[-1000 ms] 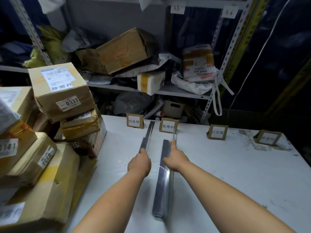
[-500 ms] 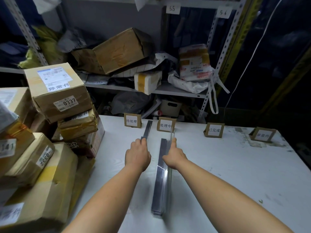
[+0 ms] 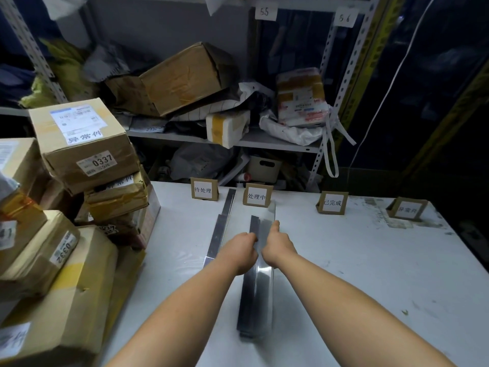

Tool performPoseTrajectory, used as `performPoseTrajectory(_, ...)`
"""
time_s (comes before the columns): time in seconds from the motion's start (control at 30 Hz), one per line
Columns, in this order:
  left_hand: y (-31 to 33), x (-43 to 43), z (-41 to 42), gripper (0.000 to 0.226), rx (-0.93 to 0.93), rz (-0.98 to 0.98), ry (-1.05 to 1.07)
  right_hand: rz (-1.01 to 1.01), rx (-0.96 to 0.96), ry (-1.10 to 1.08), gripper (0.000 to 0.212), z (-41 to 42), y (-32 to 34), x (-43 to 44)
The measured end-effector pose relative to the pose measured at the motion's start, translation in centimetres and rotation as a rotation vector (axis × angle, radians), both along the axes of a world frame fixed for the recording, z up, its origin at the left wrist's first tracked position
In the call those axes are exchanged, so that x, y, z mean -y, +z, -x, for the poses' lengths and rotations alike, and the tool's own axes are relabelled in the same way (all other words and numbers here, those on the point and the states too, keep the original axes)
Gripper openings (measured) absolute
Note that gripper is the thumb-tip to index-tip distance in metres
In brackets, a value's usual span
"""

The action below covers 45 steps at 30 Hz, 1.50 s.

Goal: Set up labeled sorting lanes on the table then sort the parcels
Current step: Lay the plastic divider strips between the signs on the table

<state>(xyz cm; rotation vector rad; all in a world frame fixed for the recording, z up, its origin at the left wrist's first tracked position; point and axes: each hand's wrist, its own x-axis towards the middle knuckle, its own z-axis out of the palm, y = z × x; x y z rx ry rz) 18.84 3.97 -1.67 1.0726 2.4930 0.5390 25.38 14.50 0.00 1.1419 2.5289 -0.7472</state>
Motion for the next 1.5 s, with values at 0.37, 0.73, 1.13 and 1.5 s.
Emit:
performPoseTrajectory(0.37,0.1,-5.5,-4.7,0.037,0.674,-0.028,-0.078,-0.011,-0.033,-0.210,0.052,-3.0,0.6,-4.7)
performPoseTrajectory(0.73,0.5,-13.8,-10.4,0.034,0.494,-0.002,-0.029,0.070,-0.017,-0.172,0.012,-7.7,0.8,-13.1)
performPoseTrajectory(1.13,2.4,-13.5,-11.9,0.043,0.240,0.092,0.198,0.110,-0.105,-0.021,0.066,-7.4,1.1,-15.4)
performPoseTrajectory(1.5,1.9,-14.2,-14.7,0.030,0.305,-0.059,0.408,0.035,-0.055,0.123,0.065,-8.6,1.0,-18.0)
